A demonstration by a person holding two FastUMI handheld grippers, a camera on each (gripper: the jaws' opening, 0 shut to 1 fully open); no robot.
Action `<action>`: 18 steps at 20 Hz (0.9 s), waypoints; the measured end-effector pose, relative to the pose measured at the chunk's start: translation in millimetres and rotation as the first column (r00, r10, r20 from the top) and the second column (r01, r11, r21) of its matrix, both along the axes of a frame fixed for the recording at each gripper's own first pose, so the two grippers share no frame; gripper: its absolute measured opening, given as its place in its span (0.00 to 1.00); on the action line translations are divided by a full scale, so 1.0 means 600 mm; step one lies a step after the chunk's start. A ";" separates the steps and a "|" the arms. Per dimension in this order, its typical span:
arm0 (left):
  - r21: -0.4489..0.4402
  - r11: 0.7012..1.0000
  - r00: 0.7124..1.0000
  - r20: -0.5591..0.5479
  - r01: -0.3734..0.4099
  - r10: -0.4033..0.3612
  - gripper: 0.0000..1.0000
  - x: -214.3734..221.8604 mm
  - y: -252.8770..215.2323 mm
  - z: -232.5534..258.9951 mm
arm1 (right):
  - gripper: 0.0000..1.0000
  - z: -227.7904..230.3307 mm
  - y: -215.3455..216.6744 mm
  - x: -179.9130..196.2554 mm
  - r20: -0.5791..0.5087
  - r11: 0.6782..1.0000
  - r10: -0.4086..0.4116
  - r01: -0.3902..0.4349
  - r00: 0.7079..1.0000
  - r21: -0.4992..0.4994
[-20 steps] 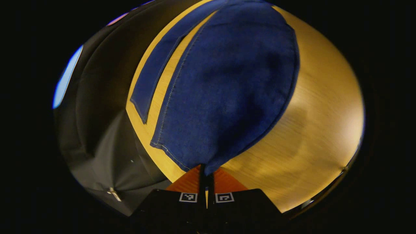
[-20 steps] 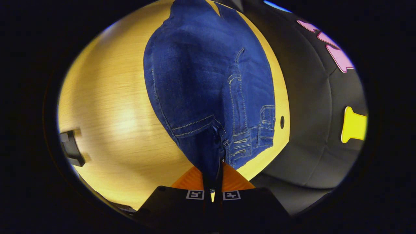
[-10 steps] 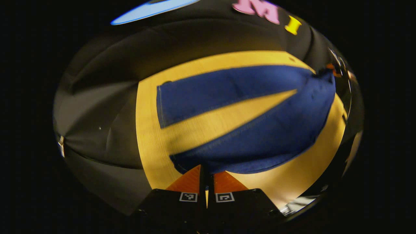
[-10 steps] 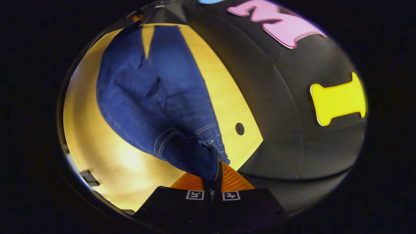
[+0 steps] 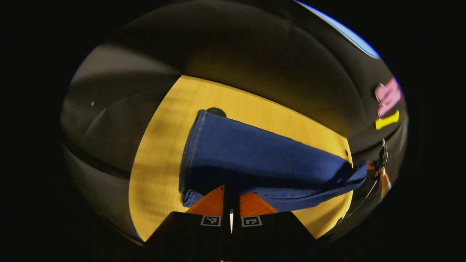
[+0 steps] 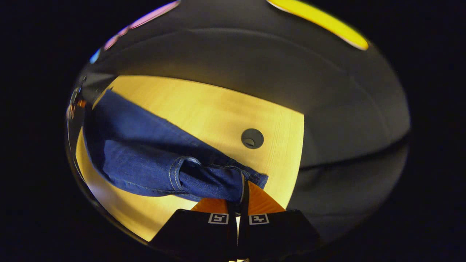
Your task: Grasp the waist and the cuffs of the jeans and fold them to make the two legs overlap; first hold the waist and fold one-third of the jeans toward the cuffs, then hold the cuffs and fold the remaining one-third in the same direction to finish folding.
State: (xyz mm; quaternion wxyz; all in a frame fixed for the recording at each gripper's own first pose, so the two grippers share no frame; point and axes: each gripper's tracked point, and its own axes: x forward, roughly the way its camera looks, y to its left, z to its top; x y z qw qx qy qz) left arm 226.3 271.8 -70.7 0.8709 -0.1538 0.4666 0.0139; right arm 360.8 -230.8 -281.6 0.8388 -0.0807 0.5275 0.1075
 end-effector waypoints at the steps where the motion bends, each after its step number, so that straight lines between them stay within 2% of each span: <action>1: 0.011 1.000 0.999 -0.014 -0.029 0.029 0.06 0.002 0.009 0.009 | 0.06 0.007 0.003 0.006 -0.025 0.998 -0.055 0.056 0.998 0.035; 3: 0.036 0.997 0.997 -0.040 -0.061 0.062 0.06 0.002 0.015 0.027 | 0.06 0.042 0.013 0.024 -0.068 0.982 -0.171 0.176 0.983 0.075; 4: 0.048 0.997 0.997 -0.045 -0.053 0.055 0.07 -0.002 0.010 0.046 | 0.07 0.058 0.018 0.033 -0.055 0.977 -0.195 0.199 0.979 0.081; 5: 0.072 0.997 0.999 -0.036 -0.032 0.035 0.18 -0.006 0.006 0.072 | 0.25 0.082 0.027 0.040 -0.035 0.974 -0.201 0.204 0.979 0.098; 6: 0.086 0.996 1.000 -0.012 0.000 0.001 0.32 -0.005 -0.013 0.043 | 0.22 0.083 0.039 0.051 -0.006 0.973 -0.205 0.204 0.979 0.111; 9: 0.187 0.979 0.990 0.100 0.076 -0.096 0.83 -0.010 -0.037 0.076 | 1.00 0.119 0.052 0.023 0.080 0.951 -0.269 0.251 0.960 0.183; 10: 0.230 0.969 0.979 0.155 0.093 -0.130 1.00 -0.018 -0.051 0.100 | 0.99 0.133 0.056 0.014 0.109 0.935 -0.303 0.274 0.947 0.224; 12: 0.299 0.949 0.947 0.265 0.100 -0.183 0.97 -0.032 -0.085 0.145 | 0.98 0.164 0.066 -0.003 0.175 0.887 -0.400 0.331 0.900 0.323; 14: 0.328 0.942 0.904 0.376 0.075 -0.203 0.97 -0.049 -0.124 0.197 | 0.98 0.191 0.073 -0.035 0.213 0.838 -0.476 0.367 0.853 0.403; 15: 0.321 0.946 0.884 0.427 0.048 -0.190 0.97 -0.060 -0.139 0.218 | 0.98 0.194 0.060 -0.040 0.247 0.829 -0.506 0.386 0.827 0.406; 16: 0.302 0.953 0.866 0.471 0.018 -0.166 0.97 -0.072 -0.148 0.230 | 0.98 0.201 0.040 -0.034 0.299 0.834 -0.516 0.390 0.802 0.391; 18: 0.290 0.957 0.835 0.534 -0.032 -0.134 0.97 -0.106 -0.162 0.256 | 0.98 0.206 0.026 -0.047 0.398 0.860 -0.505 0.412 0.765 0.299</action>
